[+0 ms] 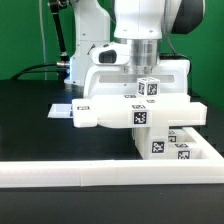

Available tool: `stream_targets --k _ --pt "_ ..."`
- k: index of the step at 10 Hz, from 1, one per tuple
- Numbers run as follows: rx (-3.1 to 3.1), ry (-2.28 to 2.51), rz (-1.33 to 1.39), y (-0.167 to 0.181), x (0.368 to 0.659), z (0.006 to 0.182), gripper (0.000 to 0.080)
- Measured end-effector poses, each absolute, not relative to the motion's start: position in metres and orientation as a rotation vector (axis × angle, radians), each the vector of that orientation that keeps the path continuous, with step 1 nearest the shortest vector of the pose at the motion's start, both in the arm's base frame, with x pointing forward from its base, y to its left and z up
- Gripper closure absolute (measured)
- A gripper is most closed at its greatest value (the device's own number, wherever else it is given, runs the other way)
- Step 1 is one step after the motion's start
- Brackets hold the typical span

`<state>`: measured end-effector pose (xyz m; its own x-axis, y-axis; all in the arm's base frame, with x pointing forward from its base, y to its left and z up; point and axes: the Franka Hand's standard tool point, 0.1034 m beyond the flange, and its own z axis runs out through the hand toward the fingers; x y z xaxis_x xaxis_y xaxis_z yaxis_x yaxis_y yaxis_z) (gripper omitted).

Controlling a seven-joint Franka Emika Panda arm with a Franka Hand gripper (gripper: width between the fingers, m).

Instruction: Assemble chair

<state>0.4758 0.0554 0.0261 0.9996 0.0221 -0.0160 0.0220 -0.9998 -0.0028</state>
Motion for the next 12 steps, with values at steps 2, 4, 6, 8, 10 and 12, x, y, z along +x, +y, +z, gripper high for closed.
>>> stream_targets --k 2,4,6,8,10,12 --pt "-3.139 -0.022 0.037 0.0584 0.4732 0.0225 0.0150" --pt "-3.141 -0.024 0.047 0.0597 0.4711 0.0192 0.0150" --pt "-3.141 -0.022 0.048 0.0590 0.4709 0.0188 0.0184" --pt "-3.141 -0.020 0.048 0.0584 0.4709 0.0188 0.0365" --pt "-3.142 -0.019 0.048 0.0581 0.4710 0.0188 0.0512" --pt "-3.142 -0.018 0.048 0.0578 0.4710 0.0188 0.0512"
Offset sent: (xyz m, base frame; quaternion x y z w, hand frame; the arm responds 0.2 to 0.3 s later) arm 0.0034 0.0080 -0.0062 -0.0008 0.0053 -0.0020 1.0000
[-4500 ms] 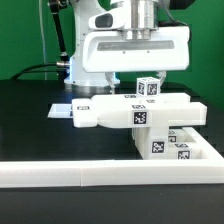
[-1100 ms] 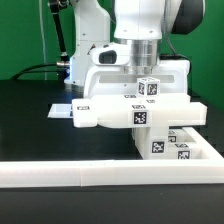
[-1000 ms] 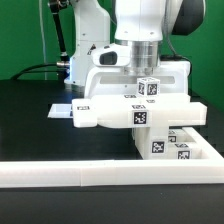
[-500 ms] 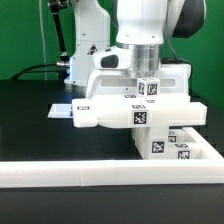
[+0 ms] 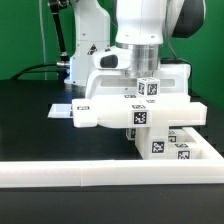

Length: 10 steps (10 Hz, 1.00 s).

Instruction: Assemble chair

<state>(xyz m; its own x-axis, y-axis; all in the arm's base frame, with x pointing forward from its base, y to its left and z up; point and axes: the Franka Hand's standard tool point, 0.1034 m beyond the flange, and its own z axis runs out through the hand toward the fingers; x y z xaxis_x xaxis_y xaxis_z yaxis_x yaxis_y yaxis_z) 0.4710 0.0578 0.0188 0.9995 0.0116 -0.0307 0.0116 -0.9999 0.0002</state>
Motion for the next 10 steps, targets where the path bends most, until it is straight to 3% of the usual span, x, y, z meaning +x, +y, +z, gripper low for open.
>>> stream_targets --k 5,10 --pt "3.146 -0.012 -0.048 0.047 0.469 0.025 0.0511" --pt "3.216 -0.146 -0.031 0.054 0.461 0.081 0.0511"
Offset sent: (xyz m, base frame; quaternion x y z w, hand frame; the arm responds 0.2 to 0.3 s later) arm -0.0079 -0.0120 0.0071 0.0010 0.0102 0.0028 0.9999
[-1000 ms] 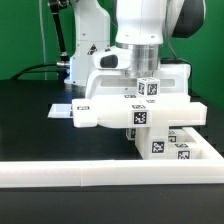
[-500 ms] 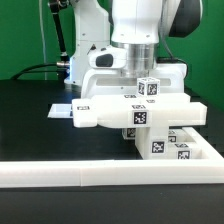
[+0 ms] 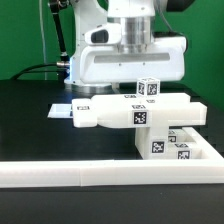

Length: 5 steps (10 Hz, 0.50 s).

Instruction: Assemble chair

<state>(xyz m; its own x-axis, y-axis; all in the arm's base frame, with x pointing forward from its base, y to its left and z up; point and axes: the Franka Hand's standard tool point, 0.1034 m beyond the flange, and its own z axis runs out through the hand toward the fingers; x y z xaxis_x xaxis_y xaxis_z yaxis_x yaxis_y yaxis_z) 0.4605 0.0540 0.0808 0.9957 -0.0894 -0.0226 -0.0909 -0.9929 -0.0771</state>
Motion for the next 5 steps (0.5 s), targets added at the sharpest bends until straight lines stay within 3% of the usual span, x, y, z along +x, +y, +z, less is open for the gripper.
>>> stream_targets --k 2,5 --pt "-3.047 0.192 0.036 0.056 0.463 0.103 0.0509" --pt "-3.053 0.185 0.033 0.054 0.462 0.099 0.0509"
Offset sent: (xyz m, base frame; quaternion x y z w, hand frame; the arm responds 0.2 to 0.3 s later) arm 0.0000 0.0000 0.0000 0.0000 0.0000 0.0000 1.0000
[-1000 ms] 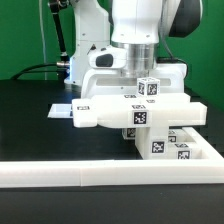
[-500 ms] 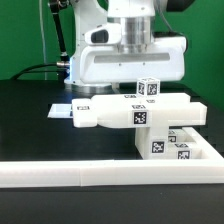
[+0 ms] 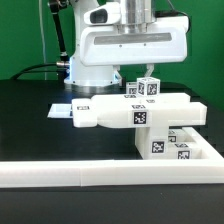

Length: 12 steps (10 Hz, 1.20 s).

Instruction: Assemble chair

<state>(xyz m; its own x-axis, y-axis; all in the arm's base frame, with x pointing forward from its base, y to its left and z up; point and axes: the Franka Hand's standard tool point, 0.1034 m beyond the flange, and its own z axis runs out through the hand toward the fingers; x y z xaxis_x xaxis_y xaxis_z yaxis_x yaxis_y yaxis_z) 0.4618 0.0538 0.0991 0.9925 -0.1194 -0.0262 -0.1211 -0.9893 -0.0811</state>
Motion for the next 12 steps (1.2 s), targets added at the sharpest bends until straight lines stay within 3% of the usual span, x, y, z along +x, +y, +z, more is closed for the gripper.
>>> stream_targets --k 2,6,10,12 --pt "-3.059 0.103 0.019 0.046 0.461 0.104 0.0509" --pt "-3.048 0.030 -0.021 0.030 0.484 0.136 0.0509" --pt "-3.051 0.011 -0.016 0.029 0.484 0.134 0.0509" --pt "-3.042 -0.054 -0.018 0.024 0.515 0.152 0.0509"
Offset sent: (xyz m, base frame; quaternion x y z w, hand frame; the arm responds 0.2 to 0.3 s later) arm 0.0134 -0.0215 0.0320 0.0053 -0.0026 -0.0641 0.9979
